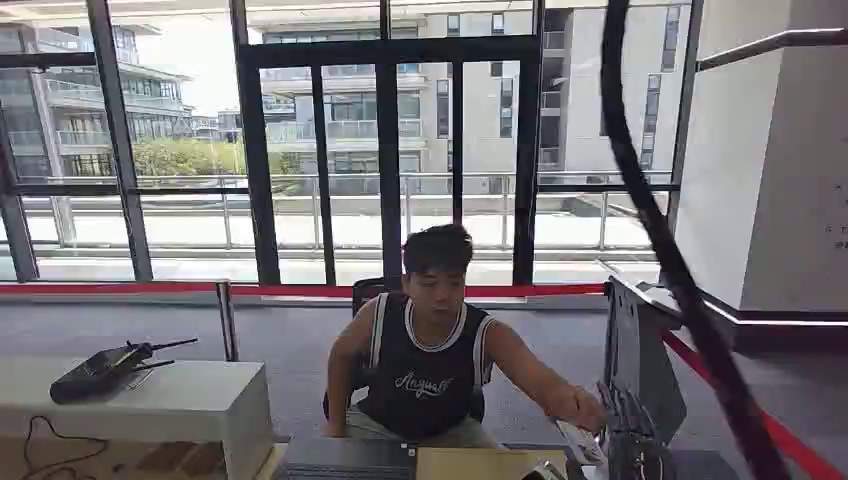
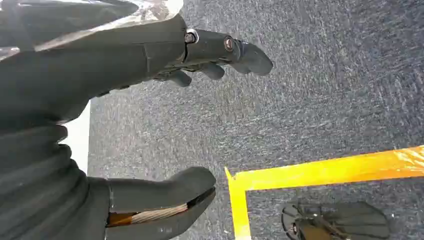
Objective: Pass the card to the sensor for recognition and then transmit it.
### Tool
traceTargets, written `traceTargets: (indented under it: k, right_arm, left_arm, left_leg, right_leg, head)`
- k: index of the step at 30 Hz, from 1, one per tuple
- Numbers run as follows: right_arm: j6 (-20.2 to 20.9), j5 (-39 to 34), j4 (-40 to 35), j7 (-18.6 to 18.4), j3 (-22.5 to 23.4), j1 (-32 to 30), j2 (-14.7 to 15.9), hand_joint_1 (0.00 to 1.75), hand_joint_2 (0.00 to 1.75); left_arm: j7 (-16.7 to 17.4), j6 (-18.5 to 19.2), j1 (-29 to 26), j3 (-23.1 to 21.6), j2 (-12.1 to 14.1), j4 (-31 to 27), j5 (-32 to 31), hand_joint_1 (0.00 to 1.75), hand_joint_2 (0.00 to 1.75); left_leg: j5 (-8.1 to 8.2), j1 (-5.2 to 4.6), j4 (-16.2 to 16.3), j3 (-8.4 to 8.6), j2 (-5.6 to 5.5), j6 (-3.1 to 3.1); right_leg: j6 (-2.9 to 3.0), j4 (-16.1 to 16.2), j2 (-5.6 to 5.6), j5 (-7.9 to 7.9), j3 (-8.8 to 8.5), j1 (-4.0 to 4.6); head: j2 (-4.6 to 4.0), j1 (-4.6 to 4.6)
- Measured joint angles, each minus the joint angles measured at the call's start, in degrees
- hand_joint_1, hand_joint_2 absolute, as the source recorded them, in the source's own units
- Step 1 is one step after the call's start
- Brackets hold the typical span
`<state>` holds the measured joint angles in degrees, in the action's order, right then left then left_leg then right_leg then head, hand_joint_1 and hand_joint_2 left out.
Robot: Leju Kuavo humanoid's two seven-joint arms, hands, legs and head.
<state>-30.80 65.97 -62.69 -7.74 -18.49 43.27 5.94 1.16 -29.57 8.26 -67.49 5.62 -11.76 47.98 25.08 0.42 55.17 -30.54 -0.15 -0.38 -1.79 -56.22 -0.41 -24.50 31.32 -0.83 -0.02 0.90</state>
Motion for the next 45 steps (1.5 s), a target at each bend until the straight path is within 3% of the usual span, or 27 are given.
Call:
traceTargets:
  k: [11, 12, 13, 14, 15, 23, 45]
  right_arm:
    - [-0.3, -3.0, 13.7, 1.2, -8.7, 6.7, 0.7, 0.00, 1.75]
    - [-0.7, -3.3, 14.6, 1.3, -9.3, 6.8, 0.7, 0.12, 1.75]
    - [-1.1, -3.8, 15.5, 1.5, -9.7, 7.0, 0.7, 1.47, 1.75]
    - [-1.6, -4.3, 16.2, 1.8, -10.0, 7.1, 0.7, 1.55, 1.75]
    - [-2.1, -4.7, 17.1, 1.9, -10.5, 7.2, 0.7, 1.75, 1.75]
    - [-3.1, -7.6, 20.7, 3.7, -12.4, 7.5, 0.6, 1.75, 1.75]
    - [-2.8, -10.4, 23.9, 3.6, -15.2, 7.7, 0.9, 1.75, 1.75]
  left_arm:
    - [-0.2, 0.3, 0.0, -0.9, 0.0, 0.0, 0.5, 0.00, 1.75]
    - [-0.2, 0.4, 0.0, -0.9, 0.0, 0.0, 0.5, 0.00, 1.75]
    - [-0.3, 0.5, 0.0, -1.0, 0.0, 0.0, 0.5, 0.00, 1.75]
    - [-0.4, 0.5, 0.0, -1.0, 0.0, 0.0, 0.5, 0.00, 1.75]
    - [-0.5, 0.5, 0.0, -1.0, 0.0, 0.0, 0.5, 0.00, 1.75]
    - [-0.7, 0.6, -0.1, -1.0, 0.3, 0.0, 0.5, 0.00, 1.75]
    - [-0.3, 0.7, -0.2, -1.6, 0.3, 0.0, 0.2, 0.00, 1.75]
  left_leg:
    - [0.01, 0.00, 0.0, -0.04, -0.02, 0.00]
    - [0.01, 0.00, 0.0, -0.04, -0.02, 0.00]
    - [0.01, 0.00, 0.0, -0.04, -0.02, 0.00]
    - [0.01, 0.00, 0.0, -0.04, -0.02, 0.00]
    - [0.01, 0.00, 0.0, -0.04, -0.02, 0.00]
    - [0.01, 0.00, 0.0, -0.03, -0.02, 0.00]
    - [0.01, 0.00, 0.0, 0.00, 0.00, 0.00]
  right_leg:
    - [0.00, 0.0, -0.03, -0.01, 0.04, 0.03]
    - [0.00, 0.0, -0.03, -0.01, 0.04, 0.03]
    - [0.00, 0.0, -0.03, -0.01, 0.04, 0.03]
    - [0.00, 0.0, -0.03, -0.01, 0.04, 0.03]
    - [0.00, 0.0, -0.03, -0.01, 0.04, 0.03]
    - [0.00, 0.0, -0.03, -0.01, 0.04, 0.03]
    - [0.00, 0.0, -0.02, -0.01, 0.08, 0.03]
  head:
    - [0.00, 0.04]
    - [0.00, 0.04]
    - [0.00, 0.04]
    - [0.00, 0.04]
    - [0.00, 0.04]
    - [0.00, 0.04]
    - [0.00, 0.04]
